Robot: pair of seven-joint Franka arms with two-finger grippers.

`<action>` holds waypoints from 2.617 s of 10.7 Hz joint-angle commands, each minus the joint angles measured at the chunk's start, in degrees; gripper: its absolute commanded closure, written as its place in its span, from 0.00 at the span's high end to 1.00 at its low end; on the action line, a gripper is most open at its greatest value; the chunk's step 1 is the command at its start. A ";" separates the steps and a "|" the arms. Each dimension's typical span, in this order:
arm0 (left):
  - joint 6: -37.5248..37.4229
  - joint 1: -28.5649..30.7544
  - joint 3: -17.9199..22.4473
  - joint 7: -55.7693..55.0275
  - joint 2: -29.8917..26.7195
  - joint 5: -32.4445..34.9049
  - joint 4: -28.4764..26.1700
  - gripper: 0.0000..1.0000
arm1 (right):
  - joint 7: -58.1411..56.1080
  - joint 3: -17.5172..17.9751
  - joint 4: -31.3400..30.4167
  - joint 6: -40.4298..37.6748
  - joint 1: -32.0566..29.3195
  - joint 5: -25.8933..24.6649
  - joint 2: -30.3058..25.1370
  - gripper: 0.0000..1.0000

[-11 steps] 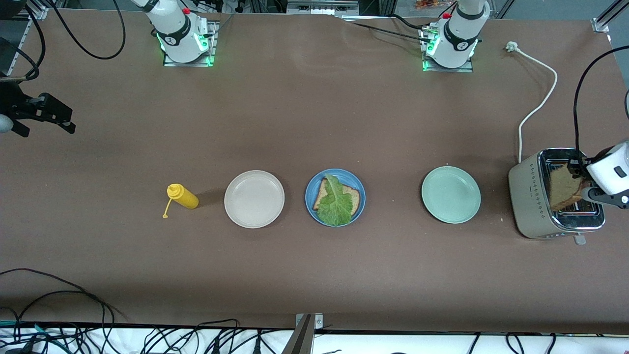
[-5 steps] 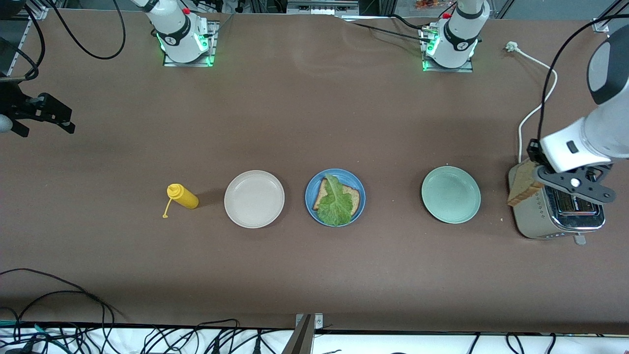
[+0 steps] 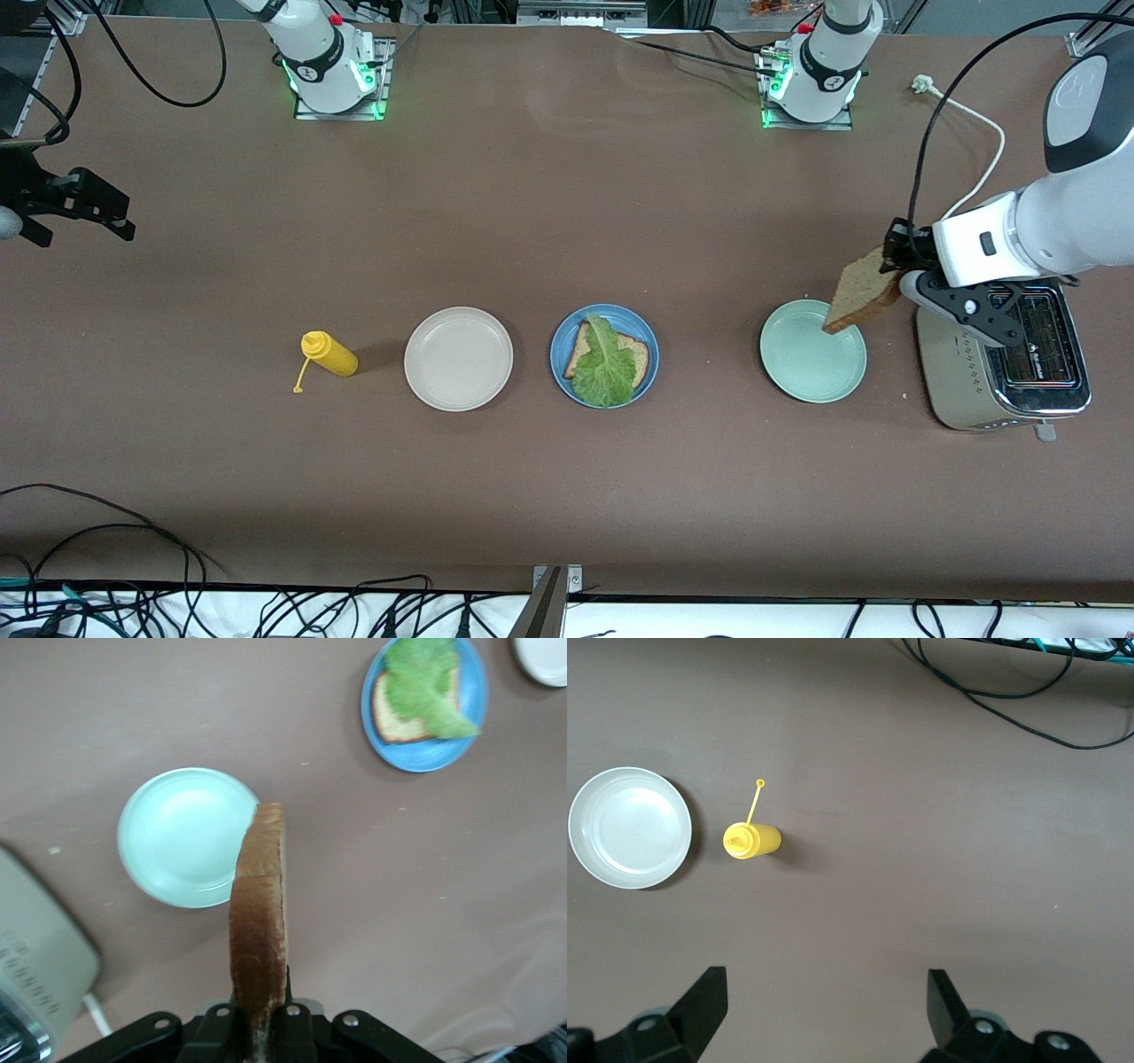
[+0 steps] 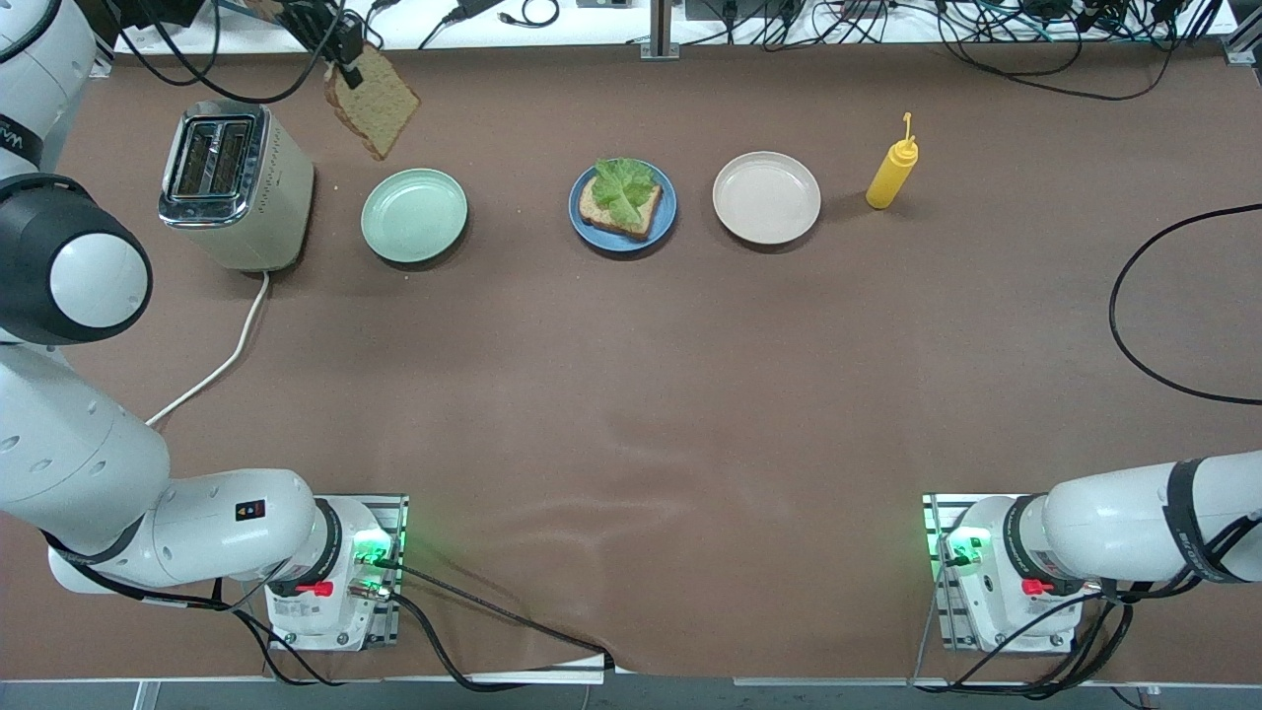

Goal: Make sandwich in blue plate with both arms
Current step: 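Lift the bread slice out of the toaster with the left gripper, then hold the bread slice with the left gripper above the green plate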

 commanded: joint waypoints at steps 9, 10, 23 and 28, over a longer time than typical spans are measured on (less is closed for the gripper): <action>-0.98 0.88 0.37 1.28 7.88 -19.82 0.39 0.00 | 0.82 0.06 1.41 -1.79 0.26 -0.93 0.51 1.00; -0.98 1.15 0.37 1.28 8.23 -20.87 0.39 0.00 | 0.82 0.06 1.41 -1.70 0.26 -0.84 0.51 1.00; -0.90 1.68 0.37 1.37 9.90 -23.61 0.48 0.00 | 0.82 0.06 1.41 -1.79 0.26 -0.93 0.51 1.00; -0.90 1.68 0.37 1.37 10.25 -24.49 0.39 0.00 | 0.82 0.14 1.41 -1.79 0.26 -0.93 0.51 1.00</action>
